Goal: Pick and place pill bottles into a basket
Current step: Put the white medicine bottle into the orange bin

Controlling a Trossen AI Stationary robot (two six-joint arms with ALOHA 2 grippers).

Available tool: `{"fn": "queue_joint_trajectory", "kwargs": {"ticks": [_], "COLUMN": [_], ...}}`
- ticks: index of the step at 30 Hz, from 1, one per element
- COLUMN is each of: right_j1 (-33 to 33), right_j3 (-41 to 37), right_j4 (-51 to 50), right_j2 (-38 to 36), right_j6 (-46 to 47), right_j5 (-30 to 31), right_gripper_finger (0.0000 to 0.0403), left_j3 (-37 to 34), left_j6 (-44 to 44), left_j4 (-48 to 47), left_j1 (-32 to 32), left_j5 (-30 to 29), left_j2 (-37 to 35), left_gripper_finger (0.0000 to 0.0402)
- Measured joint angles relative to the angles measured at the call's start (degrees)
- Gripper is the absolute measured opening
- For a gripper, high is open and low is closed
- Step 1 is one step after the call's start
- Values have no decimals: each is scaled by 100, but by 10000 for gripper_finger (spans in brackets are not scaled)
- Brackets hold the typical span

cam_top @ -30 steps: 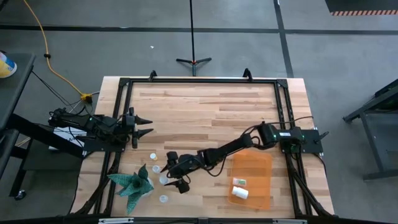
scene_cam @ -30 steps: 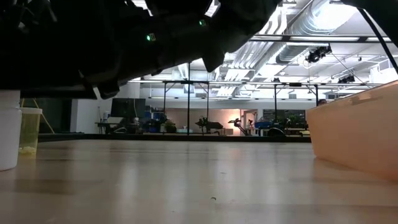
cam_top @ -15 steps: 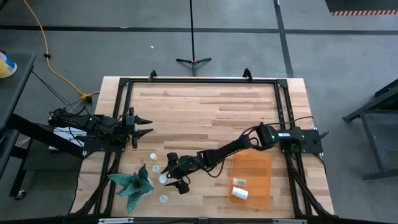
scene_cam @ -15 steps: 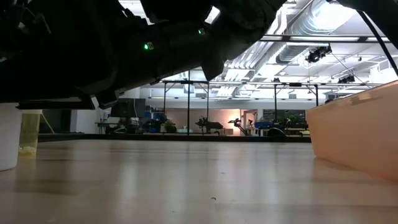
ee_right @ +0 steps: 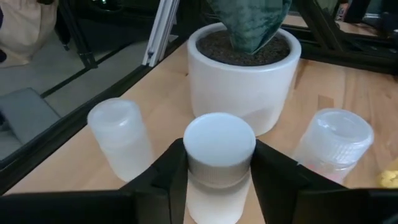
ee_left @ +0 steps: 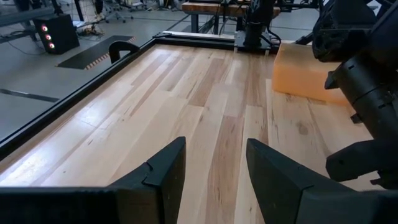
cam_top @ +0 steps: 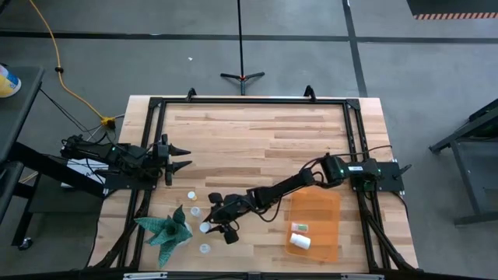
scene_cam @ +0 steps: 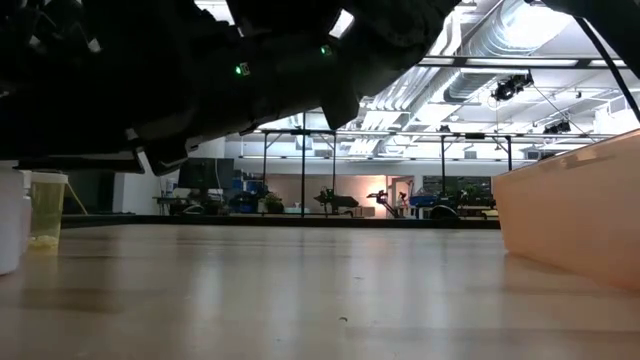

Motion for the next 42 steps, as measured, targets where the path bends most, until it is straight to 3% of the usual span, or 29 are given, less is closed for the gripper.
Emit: {"fn": "queue_joint_trajectory", "kwargs": {"ticks": [5, 9, 14, 18, 22, 26, 34, 42], "right_j1": [-48, -56, 15, 133, 339, 593, 1050, 1345], "right_j3": [-2, 0, 0, 11, 0, -5, -11, -11], "right_j4": [-667, -2167, -4337, -6058, -7609, -8845, -10047, -10608], "right_j2": [-378, -1138, -2089, -2674, -2792, -2799, -2875, -2875], "right_j6": [-46, -280, -363, 189, 1002, 1762, 2889, 3496], "right_j5": [-151, -140, 389, 953, 1416, 1489, 1427, 1400], "right_gripper_finger": [144, 151, 135, 135, 145, 142, 142, 137], "left_j3": [0, 0, 0, 0, 0, 0, 0, 0], "left_j6": [0, 0, 0, 0, 0, 0, 0, -49], "left_j4": [2, -2, 0, 0, 4, 19, 15, 18], "left_j1": [0, -1, -1, -2, -2, -2, -2, -2], "left_j5": [0, 16, 22, 20, 15, 10, -7, -7], "left_j2": [-2, -1, -1, 0, 0, -1, -2, -2], "left_gripper_finger": [202, 202, 202, 202, 202, 202, 202, 202]}}
